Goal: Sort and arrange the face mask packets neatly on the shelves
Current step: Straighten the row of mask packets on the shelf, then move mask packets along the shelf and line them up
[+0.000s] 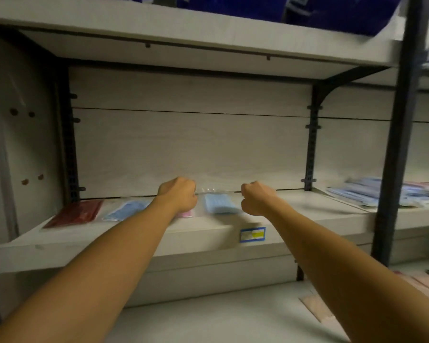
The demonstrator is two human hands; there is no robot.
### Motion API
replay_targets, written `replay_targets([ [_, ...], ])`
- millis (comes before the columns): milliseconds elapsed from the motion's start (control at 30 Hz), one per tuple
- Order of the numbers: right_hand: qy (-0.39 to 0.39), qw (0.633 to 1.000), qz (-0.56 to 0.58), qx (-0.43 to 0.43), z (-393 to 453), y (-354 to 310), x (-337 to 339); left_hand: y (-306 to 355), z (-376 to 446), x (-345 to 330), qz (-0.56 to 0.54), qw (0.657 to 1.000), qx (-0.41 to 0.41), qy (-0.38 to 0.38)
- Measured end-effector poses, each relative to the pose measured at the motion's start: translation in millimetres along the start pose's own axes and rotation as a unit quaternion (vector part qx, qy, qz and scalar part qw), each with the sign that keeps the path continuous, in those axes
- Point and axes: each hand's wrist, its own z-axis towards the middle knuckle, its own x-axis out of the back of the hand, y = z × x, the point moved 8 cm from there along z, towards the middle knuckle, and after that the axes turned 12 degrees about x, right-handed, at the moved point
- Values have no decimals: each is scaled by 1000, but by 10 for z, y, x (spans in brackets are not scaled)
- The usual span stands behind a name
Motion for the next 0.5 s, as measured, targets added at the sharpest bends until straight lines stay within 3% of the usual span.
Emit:
replay_targets([
  [500, -11, 998, -38, -44, -1362, 1623, 53, 2117, -515, 26, -12, 996, -92, 4],
])
